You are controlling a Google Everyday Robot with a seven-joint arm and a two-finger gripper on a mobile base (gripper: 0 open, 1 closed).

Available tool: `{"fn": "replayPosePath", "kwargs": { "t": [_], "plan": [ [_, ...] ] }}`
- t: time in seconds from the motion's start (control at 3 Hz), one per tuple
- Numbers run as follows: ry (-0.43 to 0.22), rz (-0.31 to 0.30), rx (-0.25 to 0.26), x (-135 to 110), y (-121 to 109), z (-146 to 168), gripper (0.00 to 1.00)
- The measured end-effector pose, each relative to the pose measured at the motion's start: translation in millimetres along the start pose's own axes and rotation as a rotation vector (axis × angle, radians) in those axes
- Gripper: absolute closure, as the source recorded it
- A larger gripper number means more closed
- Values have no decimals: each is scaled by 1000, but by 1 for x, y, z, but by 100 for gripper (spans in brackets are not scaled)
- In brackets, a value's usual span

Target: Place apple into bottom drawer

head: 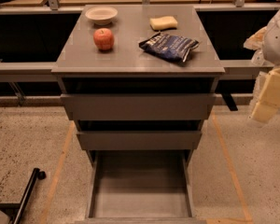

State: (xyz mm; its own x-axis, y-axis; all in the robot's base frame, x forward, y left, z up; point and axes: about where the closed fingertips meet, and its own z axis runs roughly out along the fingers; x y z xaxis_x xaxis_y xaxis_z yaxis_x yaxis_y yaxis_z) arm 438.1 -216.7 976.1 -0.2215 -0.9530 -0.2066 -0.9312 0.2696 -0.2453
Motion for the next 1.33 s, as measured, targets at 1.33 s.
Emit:
{"fn": "replayPosePath", "kwargs": {
  "t": [1.33],
  "plan": [
    [-184, -21, 28, -55, -44, 38, 0]
  ]
}}
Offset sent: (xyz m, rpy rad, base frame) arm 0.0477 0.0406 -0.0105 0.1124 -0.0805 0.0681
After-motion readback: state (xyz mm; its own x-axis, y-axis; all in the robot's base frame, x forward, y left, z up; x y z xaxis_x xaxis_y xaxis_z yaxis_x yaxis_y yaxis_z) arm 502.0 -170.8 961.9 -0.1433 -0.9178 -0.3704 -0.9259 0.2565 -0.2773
